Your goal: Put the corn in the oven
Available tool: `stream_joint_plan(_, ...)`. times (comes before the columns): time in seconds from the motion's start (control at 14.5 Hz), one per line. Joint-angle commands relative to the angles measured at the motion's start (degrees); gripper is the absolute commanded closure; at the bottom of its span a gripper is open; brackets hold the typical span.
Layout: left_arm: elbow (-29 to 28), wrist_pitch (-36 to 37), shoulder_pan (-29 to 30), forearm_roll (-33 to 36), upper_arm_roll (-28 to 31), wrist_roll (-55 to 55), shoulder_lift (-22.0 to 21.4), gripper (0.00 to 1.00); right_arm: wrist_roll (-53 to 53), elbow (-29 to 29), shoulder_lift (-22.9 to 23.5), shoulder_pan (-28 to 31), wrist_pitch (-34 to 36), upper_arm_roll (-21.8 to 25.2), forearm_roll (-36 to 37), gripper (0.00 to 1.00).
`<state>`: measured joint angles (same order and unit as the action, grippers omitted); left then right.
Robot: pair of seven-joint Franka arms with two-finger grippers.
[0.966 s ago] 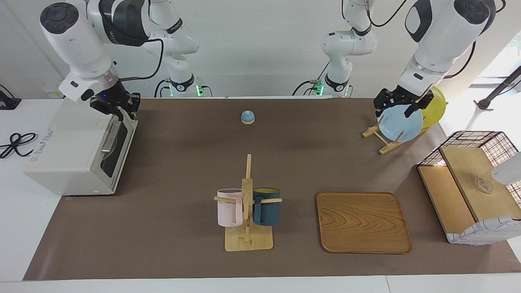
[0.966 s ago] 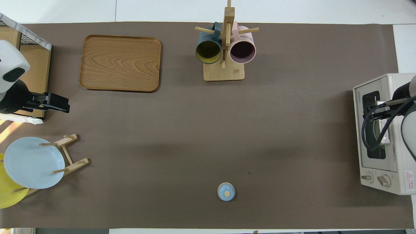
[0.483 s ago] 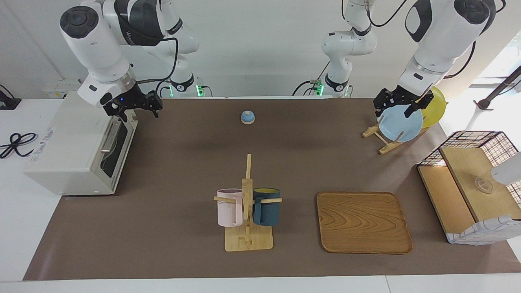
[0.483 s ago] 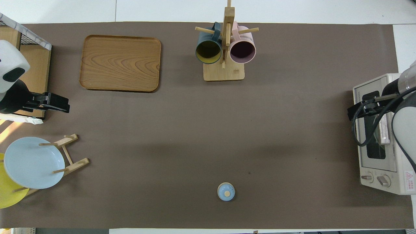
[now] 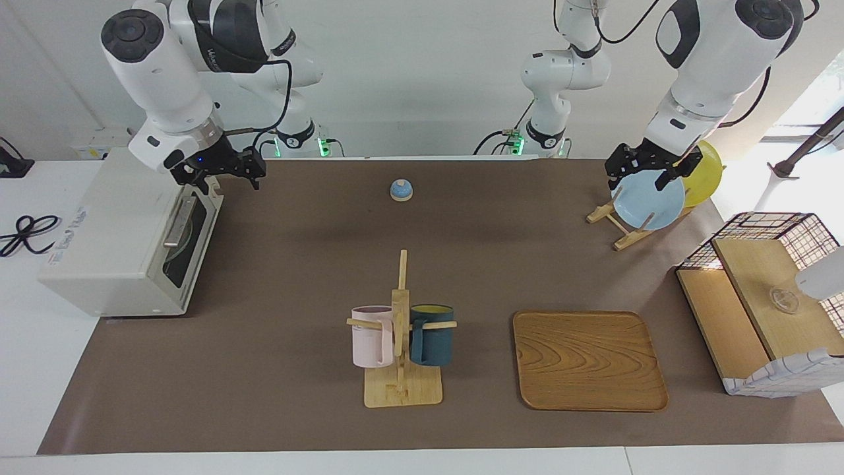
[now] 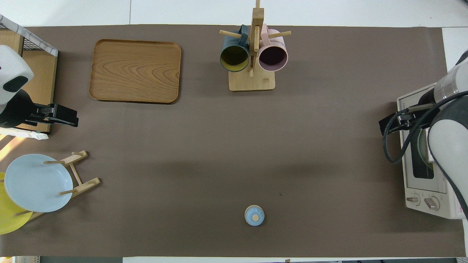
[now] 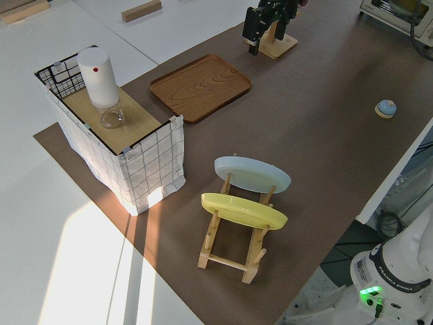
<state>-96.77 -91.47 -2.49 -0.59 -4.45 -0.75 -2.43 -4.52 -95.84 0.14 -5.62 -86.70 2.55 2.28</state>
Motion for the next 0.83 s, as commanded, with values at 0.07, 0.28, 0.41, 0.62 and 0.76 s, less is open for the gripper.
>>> stream_joint_plan(0.07, 0.2, 0.2, 0.5, 1.3, -0.4, 0.4, -0.2, 0.00, 0.5, 0.7, -0.8, 1.4, 0.6, 0.2, -1.3, 0.00)
stream_joint_plan(0.28, 0.1, 0.2, 0.5, 1.3, -0.4, 0.4, -0.2, 0.00, 0.3, 0.7, -1.0, 2.1, 0.6, 0.3, -1.5, 0.00)
stream_joint_plan(0.41, 0.1, 0.2, 0.5, 1.3, -0.4, 0.4, -0.2, 0.00, 0.5, 0.8, -1.2, 2.1, 0.5, 0.2, -1.4, 0.00)
stream_joint_plan(0.62, 0.2, 0.2, 0.5, 1.3, -0.4, 0.4, -0.2, 0.00, 0.6, 1.1, -1.2, 2.1, 0.2, 0.3, -1.4, 0.00)
stream_joint_plan(0.76, 0.1, 0.2, 0.5, 1.3, -0.4, 0.4, -0.2, 0.00, 0.6, 1.0, -1.2, 2.0, 0.3, 0.4, -1.4, 0.00)
